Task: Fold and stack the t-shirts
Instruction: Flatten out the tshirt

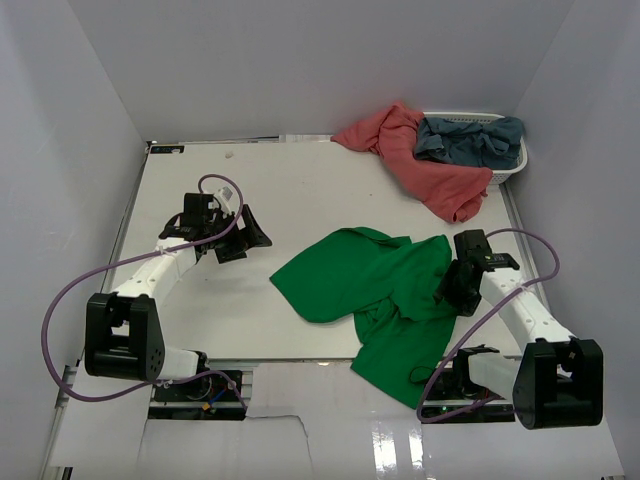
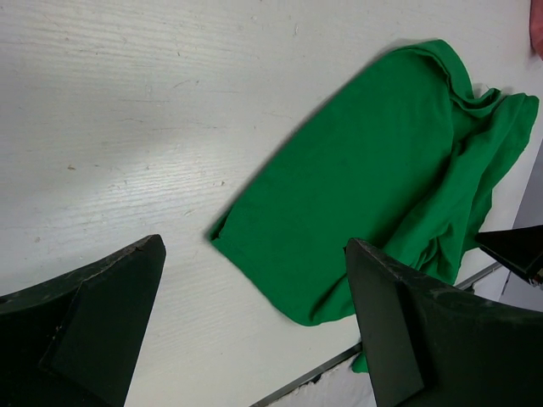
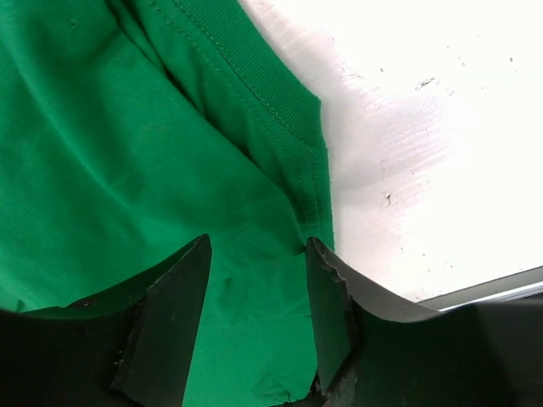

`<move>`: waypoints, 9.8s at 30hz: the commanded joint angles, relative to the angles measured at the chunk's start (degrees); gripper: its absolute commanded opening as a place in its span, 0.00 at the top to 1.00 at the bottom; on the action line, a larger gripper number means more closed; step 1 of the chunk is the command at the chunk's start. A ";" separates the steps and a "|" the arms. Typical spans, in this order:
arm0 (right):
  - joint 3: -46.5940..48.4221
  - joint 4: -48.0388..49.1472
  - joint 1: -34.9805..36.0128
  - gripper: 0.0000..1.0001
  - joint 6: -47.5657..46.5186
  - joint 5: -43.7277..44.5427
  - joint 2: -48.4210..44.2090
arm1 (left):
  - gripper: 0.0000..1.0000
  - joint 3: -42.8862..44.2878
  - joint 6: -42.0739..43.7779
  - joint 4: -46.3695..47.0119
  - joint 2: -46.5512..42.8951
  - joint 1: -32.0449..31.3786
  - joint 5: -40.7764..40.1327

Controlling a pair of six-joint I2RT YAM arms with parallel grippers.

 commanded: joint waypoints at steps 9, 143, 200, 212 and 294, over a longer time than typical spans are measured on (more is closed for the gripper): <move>-2.06 2.23 -0.26 0.45 1.45 -0.51 2.37 | 0.02 2.10 1.45 -0.53 -0.28 0.02 -1.06; 40.84 4.09 14.33 0.92 -7.25 -43.49 -13.24 | 1.00 13.81 -11.57 -21.36 -37.17 16.28 -4.31; 28.21 60.16 -6.16 0.92 3.99 -66.08 5.98 | 1.00 -0.26 -14.81 27.46 -18.39 15.14 5.17; 20.52 13.06 -0.09 0.92 -14.88 -57.47 -5.28 | 1.00 -12.23 -17.89 0.36 -29.62 15.14 0.69; 34.51 66.49 7.56 0.92 -37.41 -24.33 -34.36 | 1.00 10.02 20.00 21.71 -52.22 -0.95 -28.84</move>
